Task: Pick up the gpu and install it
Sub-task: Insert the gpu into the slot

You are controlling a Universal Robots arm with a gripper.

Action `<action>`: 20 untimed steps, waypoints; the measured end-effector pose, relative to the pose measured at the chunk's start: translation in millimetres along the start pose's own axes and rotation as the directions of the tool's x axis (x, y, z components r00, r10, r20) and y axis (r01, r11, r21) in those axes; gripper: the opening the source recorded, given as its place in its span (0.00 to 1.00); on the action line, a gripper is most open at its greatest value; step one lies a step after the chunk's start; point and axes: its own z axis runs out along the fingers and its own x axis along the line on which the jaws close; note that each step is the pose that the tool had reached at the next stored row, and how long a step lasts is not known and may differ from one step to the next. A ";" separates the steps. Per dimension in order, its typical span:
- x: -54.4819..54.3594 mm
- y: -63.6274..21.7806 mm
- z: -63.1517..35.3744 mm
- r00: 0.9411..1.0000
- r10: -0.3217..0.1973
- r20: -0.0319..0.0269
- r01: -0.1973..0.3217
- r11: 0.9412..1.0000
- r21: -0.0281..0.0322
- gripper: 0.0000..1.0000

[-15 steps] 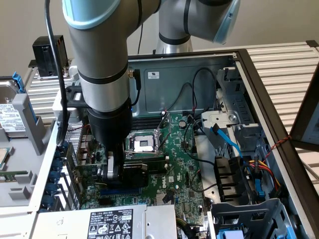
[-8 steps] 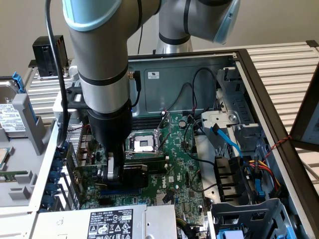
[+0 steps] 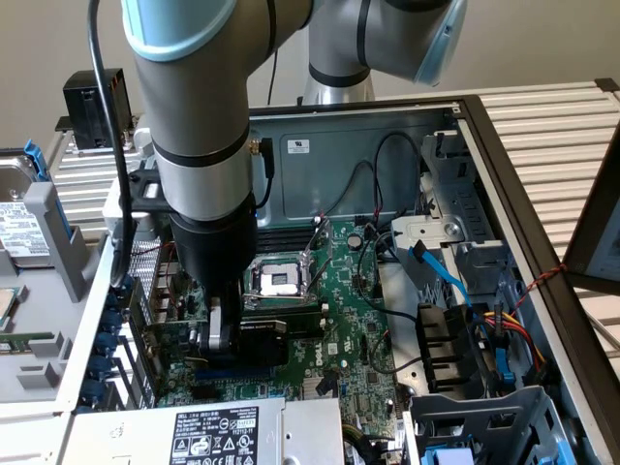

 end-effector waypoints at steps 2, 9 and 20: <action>0.0 0.0 0.0 1.000 0.000 0.000 0.000 1.000 0.000 0.28; 0.0 0.0 0.0 1.000 -0.001 0.000 0.001 1.000 0.000 0.28; 0.2 -0.5 0.0 1.000 -0.006 0.000 0.006 1.000 -0.003 0.28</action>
